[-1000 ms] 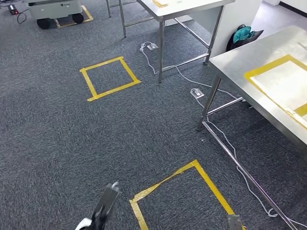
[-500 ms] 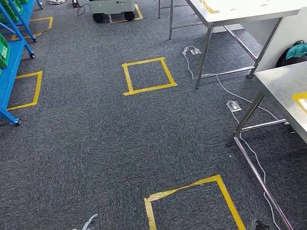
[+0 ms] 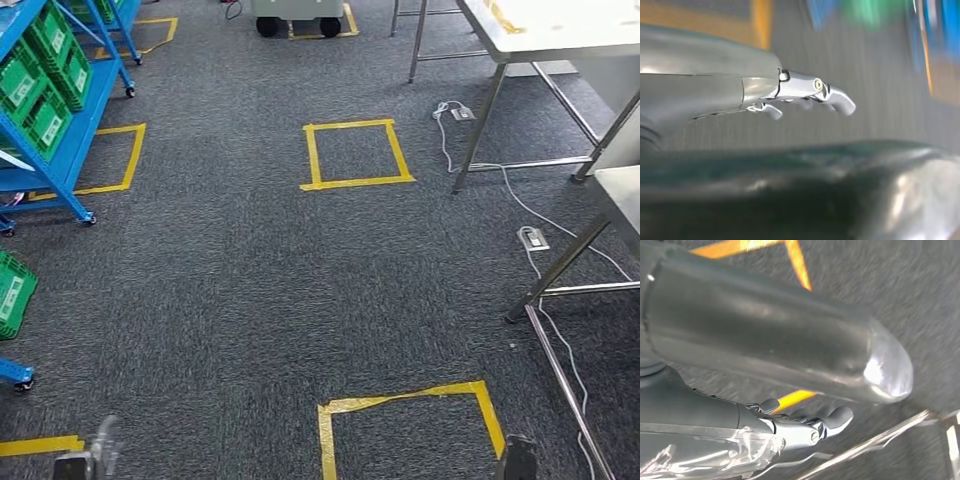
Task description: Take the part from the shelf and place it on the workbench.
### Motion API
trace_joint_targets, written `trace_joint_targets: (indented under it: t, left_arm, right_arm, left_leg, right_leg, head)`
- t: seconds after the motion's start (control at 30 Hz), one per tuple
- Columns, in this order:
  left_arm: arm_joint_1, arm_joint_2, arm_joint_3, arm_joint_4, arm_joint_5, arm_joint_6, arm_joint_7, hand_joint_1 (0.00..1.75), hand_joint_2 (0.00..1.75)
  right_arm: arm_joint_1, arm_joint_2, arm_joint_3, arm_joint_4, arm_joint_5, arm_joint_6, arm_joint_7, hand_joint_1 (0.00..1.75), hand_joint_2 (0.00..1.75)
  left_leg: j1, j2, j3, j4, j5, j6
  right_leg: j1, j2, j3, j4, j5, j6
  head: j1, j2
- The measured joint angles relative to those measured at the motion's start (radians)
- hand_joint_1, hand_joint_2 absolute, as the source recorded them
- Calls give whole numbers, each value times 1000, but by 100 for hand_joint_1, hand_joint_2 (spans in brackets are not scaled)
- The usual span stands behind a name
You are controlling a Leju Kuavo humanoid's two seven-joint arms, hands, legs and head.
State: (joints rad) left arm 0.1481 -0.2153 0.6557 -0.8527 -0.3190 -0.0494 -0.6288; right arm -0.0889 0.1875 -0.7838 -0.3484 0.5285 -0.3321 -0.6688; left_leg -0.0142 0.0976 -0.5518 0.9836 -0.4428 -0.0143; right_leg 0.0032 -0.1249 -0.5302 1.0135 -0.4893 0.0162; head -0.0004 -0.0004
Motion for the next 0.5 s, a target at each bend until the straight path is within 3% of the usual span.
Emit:
trace_joint_targets:
  t: [0.07,0.13,0.2,0.23,0.27,0.3,0.33,0.4,0.47,0.5]
  left_arm:
    - [-39,1,39,87,2,128,-15,0,0]
    - [-115,1,110,248,-1,210,-28,0,0]
    - [-171,1,157,361,-5,187,-30,0,0]
    - [-181,1,165,384,-6,184,-30,0,0]
    - [-188,1,173,404,-6,184,-30,0,0]
    - [-193,2,180,420,-6,184,-30,0,0]
    - [-197,3,185,433,-5,183,-30,0,0]
    - [-205,3,192,454,-6,183,-31,0,0]
    - [-212,4,195,465,-15,188,-32,0,0]
    - [-213,4,196,467,-23,194,-33,0,0]
  right_arm:
    - [-6,8,4,-1,-2,-1,-1,0,0]
    - [-11,23,12,-4,-6,-2,-6,0,0]
    - [-10,31,17,-6,-10,-2,-10,0,0]
    - [-9,31,17,-6,-11,-2,-10,0,0]
    - [-9,31,17,-6,-11,-2,-10,0,0]
    - [-9,31,17,-7,-11,-2,-10,0,0]
    - [-9,31,18,-7,-11,-2,-10,0,0]
    - [-9,31,18,-8,-7,-7,-12,0,0]
    - [-8,33,24,-13,7,-32,-18,0,0]
    - [-5,36,31,-20,17,-55,-21,0,0]
  left_leg:
    - [-2,-18,-2,-2,5,9]
    - [1,-61,-10,-6,17,29]
    - [5,-104,-18,-8,26,42]
    - [5,-119,-19,-8,27,43]
    - [4,-135,-19,-8,27,44]
    - [4,-149,-18,-7,27,43]
    - [5,-164,-17,-7,28,43]
    - [5,-192,-19,-5,29,38]
    - [8,-216,-29,-3,33,27]
    - [10,-228,-35,-3,37,20]
  right_leg:
    - [-2,-13,6,-2,0,8]
    - [-8,41,-20,66,-42,24]
    - [-11,115,-91,212,-113,35]
    - [-10,121,-121,269,-130,34]
    - [-10,124,-137,292,-127,33]
    - [-9,126,-134,274,-104,32]
    - [-10,132,-112,217,-65,29]
    - [-14,181,-52,73,2,24]
    - [-18,222,-20,2,19,21]
    - [-17,224,-17,-3,17,18]
  head:
    - [0,0]
    - [2,0]
    - [5,0]
    - [6,0]
    - [6,0]
    - [6,0]
    - [6,0]
    - [6,0]
    - [5,0]
    - [5,0]
